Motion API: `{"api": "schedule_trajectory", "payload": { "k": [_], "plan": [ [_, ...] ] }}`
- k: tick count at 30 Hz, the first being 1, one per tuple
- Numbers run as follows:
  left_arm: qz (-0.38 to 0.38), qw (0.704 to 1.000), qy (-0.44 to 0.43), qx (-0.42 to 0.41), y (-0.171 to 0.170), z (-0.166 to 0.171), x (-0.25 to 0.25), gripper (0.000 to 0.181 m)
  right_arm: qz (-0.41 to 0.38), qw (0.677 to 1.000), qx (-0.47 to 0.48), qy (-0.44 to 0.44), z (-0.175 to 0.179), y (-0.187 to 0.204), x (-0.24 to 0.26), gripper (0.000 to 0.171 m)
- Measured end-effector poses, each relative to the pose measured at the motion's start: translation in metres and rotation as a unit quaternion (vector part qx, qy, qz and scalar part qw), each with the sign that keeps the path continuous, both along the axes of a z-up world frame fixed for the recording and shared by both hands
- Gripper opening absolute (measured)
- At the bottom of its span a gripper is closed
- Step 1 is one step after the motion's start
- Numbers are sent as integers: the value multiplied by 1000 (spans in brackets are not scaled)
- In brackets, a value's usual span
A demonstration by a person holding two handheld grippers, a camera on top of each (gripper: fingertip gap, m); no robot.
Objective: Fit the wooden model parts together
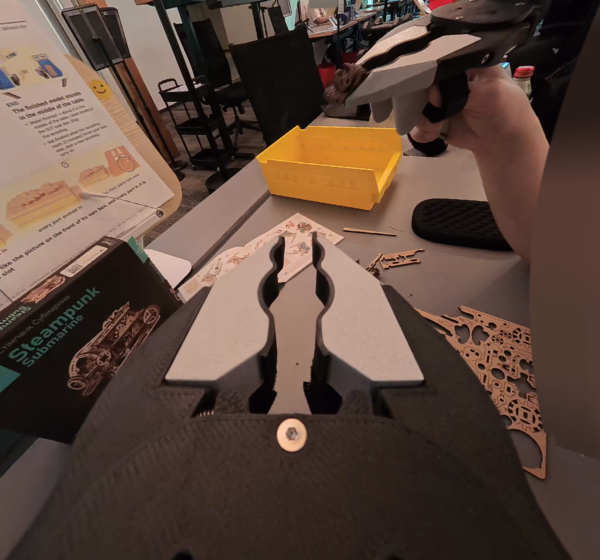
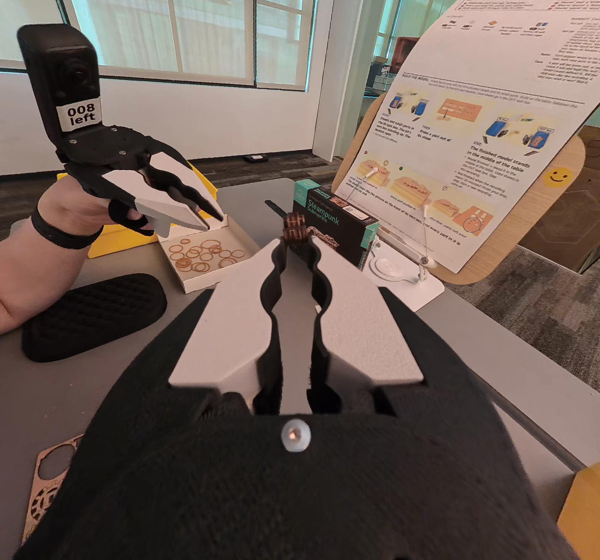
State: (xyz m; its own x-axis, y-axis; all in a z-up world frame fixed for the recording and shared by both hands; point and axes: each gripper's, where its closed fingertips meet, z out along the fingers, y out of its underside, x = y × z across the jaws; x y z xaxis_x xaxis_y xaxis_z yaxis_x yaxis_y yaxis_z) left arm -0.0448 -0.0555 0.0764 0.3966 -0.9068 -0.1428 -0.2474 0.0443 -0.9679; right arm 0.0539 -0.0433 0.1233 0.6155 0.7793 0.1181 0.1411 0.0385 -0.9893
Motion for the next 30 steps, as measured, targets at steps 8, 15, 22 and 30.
{"api": "schedule_trajectory", "payload": {
  "k": [8, 15, 22, 30],
  "plan": [
    [2, 1000, 3, 2, 0, 0, -1, 15, 1, 1000, 3, -5, -1, 0, -3, 11],
    [10, 1000, 9, 7, 2, 0, -3, 15, 3, 1000, 9, -7, -1, -1, -4, 10],
    [14, 1000, 2, 6, 4, 3, -6, 15, 10, 1000, 6, -4, -2, -2, -6, 11],
    [13, 1000, 6, 7, 3, 1, -4, 15, 16, 1000, 5, -9, -4, -3, -10, 11]
  ]
}}
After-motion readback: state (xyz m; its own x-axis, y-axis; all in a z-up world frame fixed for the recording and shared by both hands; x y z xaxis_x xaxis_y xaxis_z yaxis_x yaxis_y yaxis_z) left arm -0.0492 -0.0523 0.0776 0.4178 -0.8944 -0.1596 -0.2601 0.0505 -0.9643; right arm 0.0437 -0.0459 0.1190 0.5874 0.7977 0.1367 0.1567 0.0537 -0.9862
